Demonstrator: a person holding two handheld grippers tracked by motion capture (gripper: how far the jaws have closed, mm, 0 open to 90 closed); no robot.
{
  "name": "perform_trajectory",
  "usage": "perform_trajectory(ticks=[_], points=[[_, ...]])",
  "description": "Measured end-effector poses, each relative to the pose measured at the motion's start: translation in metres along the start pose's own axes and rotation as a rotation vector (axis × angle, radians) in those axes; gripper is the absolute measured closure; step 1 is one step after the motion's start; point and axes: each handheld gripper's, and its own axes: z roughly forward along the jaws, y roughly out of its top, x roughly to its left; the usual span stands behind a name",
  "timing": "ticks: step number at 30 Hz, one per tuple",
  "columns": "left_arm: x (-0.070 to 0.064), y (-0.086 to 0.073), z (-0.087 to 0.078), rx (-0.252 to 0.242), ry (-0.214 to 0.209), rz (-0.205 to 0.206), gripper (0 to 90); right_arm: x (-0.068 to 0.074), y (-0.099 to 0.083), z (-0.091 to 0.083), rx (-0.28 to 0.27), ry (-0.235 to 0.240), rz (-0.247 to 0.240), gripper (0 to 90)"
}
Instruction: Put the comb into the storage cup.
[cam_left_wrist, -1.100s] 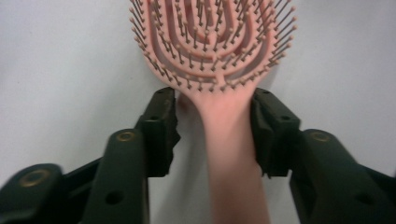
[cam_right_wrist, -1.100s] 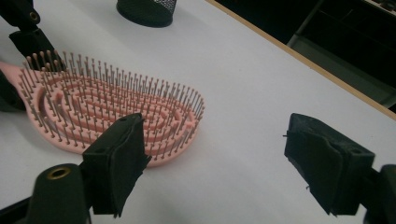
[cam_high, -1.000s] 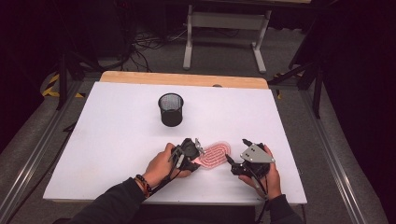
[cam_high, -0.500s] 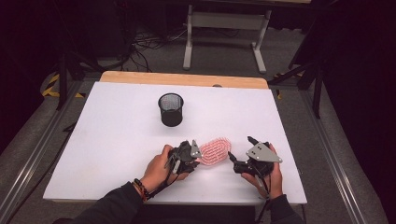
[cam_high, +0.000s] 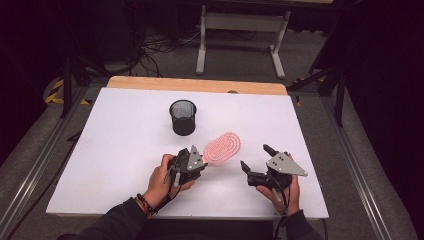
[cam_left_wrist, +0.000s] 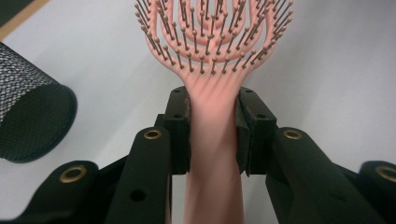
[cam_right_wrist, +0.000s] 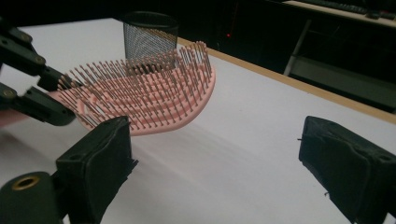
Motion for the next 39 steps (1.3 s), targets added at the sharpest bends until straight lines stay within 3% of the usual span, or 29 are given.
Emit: perform_trajectory(ticks=[2, 5, 9, 12, 18, 23, 26, 32, 34, 39], points=[[0.0, -0.001, -0.002, -0.012, 0.0, -0.003, 69.6, 0.0, 0.002, 0.0, -0.018, 0.032, 0.06, 9.3], [0.0, -0.004, -0.003, -0.044, 0.011, -0.016, 69.6, 0.003, 0.007, 0.002, -0.036, 0.061, 0.103, 8.9], [0.0, -0.005, -0.005, -0.083, 0.022, -0.021, 69.6, 0.007, 0.01, 0.006, -0.031, 0.072, 0.098, 8.3], [-0.003, -0.004, -0.007, -0.125, 0.024, -0.011, 69.6, 0.009, 0.013, 0.014, -0.043, 0.102, 0.151, 7.5], [-0.004, -0.006, -0.011, -0.188, 0.037, -0.016, 69.6, 0.018, 0.021, 0.027, -0.059, 0.127, 0.157, 6.9], [-0.004, -0.007, -0.013, -0.212, 0.039, -0.027, 69.6, 0.023, 0.026, 0.038, -0.063, 0.143, 0.184, 7.0], [-0.005, -0.009, -0.012, -0.236, 0.047, -0.036, 69.6, 0.023, 0.03, 0.047, -0.087, 0.19, 0.249, 7.8], [-0.007, -0.011, -0.01, -0.25, 0.054, -0.049, 69.6, 0.025, 0.038, 0.055, -0.102, 0.226, 0.264, 8.4], [-0.01, -0.012, -0.009, -0.258, 0.058, -0.043, 69.6, 0.025, 0.04, 0.057, -0.11, 0.219, 0.279, 14.5], [-0.011, -0.012, -0.008, -0.267, 0.063, -0.042, 69.7, 0.022, 0.045, 0.053, -0.192, 0.239, 0.329, 36.7]])
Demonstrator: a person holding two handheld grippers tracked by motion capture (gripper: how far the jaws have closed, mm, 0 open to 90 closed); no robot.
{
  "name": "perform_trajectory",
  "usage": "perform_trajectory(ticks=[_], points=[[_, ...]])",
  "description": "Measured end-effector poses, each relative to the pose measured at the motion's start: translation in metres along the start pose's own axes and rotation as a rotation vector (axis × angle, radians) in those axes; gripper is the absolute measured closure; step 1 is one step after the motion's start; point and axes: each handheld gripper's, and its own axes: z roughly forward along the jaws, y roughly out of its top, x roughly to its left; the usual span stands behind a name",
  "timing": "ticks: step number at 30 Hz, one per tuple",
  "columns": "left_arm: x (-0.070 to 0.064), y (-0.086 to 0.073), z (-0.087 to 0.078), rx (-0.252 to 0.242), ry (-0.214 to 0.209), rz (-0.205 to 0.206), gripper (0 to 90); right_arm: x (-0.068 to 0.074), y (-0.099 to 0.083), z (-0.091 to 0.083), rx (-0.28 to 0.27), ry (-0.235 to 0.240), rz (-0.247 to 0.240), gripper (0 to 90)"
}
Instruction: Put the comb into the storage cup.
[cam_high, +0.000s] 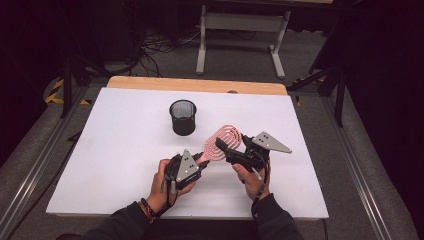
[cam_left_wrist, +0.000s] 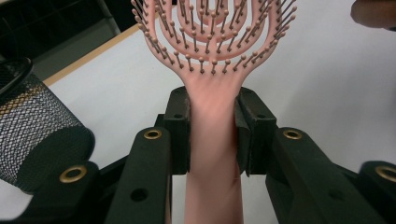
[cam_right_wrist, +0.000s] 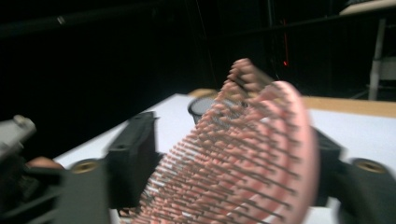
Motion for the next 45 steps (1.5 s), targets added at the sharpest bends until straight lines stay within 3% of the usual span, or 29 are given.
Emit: perform_trajectory(ticks=[3, 4, 9, 14, 33, 45], points=[[0.001, -0.001, 0.001, -0.002, 0.002, 0.002, 69.7, 0.0, 0.005, -0.004, -0.04, 0.02, 0.027, 53.1], [0.0, -0.001, 0.002, -0.001, 0.001, -0.001, 69.7, 0.001, 0.006, -0.004, -0.049, 0.015, 0.017, 57.4], [0.0, -0.003, 0.006, 0.016, 0.0, 0.003, 69.6, 0.01, 0.01, -0.005, -0.05, 0.036, 0.012, 61.5], [0.0, -0.004, 0.006, 0.007, 0.004, 0.002, 69.6, 0.018, 0.01, -0.007, -0.056, 0.037, -0.008, 62.8], [0.0, -0.006, 0.007, -0.007, 0.003, 0.015, 68.9, 0.022, 0.011, -0.01, -0.062, 0.032, -0.018, 63.5], [0.002, -0.009, 0.01, -0.002, 0.0, 0.017, 57.8, 0.021, 0.012, -0.012, -0.069, 0.027, -0.036, 63.9]])
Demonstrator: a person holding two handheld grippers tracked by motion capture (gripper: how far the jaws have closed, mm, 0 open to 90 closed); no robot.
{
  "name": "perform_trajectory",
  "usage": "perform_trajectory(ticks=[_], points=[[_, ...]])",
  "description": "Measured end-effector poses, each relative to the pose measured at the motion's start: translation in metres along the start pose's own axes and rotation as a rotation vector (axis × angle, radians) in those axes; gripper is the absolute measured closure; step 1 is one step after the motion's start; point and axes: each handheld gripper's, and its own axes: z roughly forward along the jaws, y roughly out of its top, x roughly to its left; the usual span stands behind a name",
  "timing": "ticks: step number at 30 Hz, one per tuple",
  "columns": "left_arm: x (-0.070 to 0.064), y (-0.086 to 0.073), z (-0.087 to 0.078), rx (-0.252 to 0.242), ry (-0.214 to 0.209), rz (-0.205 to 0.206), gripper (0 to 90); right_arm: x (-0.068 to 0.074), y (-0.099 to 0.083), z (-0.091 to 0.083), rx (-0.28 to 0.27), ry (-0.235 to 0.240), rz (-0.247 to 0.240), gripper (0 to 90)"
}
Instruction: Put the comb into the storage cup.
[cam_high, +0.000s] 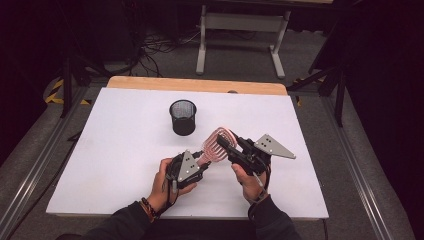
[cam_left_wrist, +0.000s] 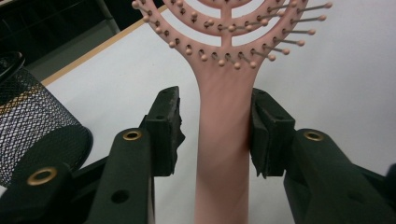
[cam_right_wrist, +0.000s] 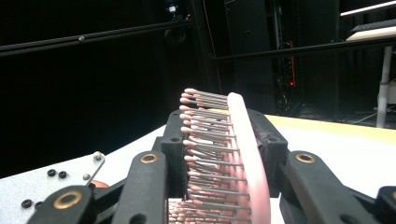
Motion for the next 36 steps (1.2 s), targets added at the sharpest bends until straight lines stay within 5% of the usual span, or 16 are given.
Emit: perform_trajectory(ticks=[5, 7, 15, 20, 24, 36], points=[[0.001, -0.002, 0.001, 0.01, 0.012, -0.014, 45.1, 0.0, 0.001, -0.001, -0.005, 0.0, -0.007, 64.1], [0.004, -0.003, -0.001, -0.018, -0.031, -0.025, 37.7, -0.001, 0.002, -0.001, -0.005, -0.001, -0.011, 64.2], [0.009, -0.004, -0.007, -0.033, -0.096, 0.001, 17.7, -0.003, 0.004, -0.003, -0.003, -0.011, -0.02, 64.2], [0.013, -0.007, -0.014, -0.039, -0.109, 0.025, 14.2, -0.004, 0.005, -0.004, -0.004, -0.02, -0.024, 64.3], [0.019, -0.009, -0.022, -0.042, -0.167, 0.045, 11.4, -0.004, 0.006, -0.005, -0.004, -0.024, -0.032, 64.3], [0.035, -0.019, -0.043, -0.069, -0.168, 0.057, 9.6, -0.006, 0.007, -0.008, -0.005, -0.039, -0.048, 64.3]])
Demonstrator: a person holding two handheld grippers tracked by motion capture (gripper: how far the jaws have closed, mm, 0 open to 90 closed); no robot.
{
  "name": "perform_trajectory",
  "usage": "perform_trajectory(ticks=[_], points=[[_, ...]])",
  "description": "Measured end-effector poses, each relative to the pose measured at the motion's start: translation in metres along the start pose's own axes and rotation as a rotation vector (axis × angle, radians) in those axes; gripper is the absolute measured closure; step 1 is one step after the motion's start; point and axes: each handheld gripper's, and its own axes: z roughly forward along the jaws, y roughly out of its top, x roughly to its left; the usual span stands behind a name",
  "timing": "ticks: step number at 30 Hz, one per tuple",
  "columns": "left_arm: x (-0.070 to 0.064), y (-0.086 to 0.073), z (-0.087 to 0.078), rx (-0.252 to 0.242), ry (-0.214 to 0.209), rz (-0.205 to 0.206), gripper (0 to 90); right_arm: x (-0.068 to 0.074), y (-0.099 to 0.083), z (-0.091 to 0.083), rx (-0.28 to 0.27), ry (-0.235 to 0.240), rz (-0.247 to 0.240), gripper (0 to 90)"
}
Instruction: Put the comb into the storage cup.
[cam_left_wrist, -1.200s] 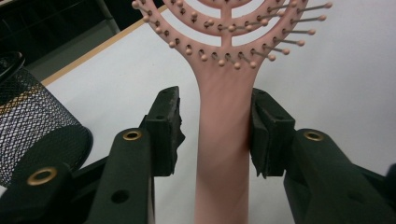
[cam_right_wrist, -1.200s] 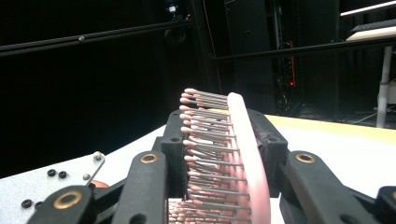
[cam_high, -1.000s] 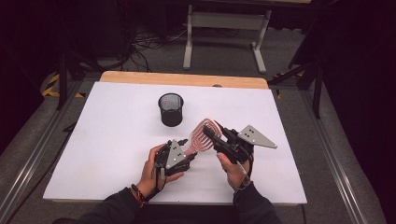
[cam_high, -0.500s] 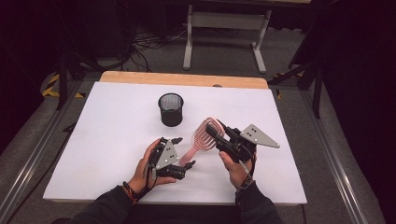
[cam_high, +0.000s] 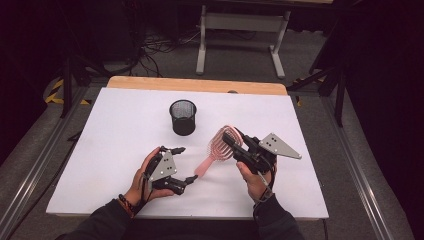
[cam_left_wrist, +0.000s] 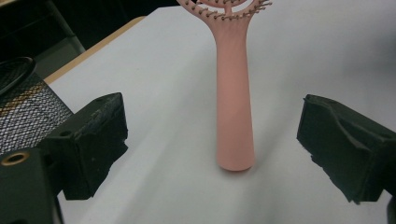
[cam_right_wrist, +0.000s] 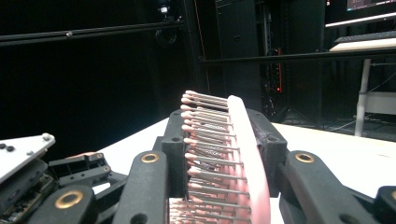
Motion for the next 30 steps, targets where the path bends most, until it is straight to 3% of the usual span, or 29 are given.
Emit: perform_trajectory(ticks=[14, 21, 30], points=[[0.014, -0.01, -0.027, -0.033, 0.004, -0.007, 5.9, -0.003, 0.002, -0.004, -0.003, -0.022, -0.016, 64.2], [0.015, -0.017, -0.036, -0.029, 0.008, 0.014, 6.3, -0.004, 0.005, -0.005, -0.004, -0.037, -0.033, 64.3], [0.028, -0.028, -0.054, -0.042, 0.032, -0.032, 5.9, -0.007, 0.009, -0.006, -0.011, -0.044, -0.042, 64.3]])
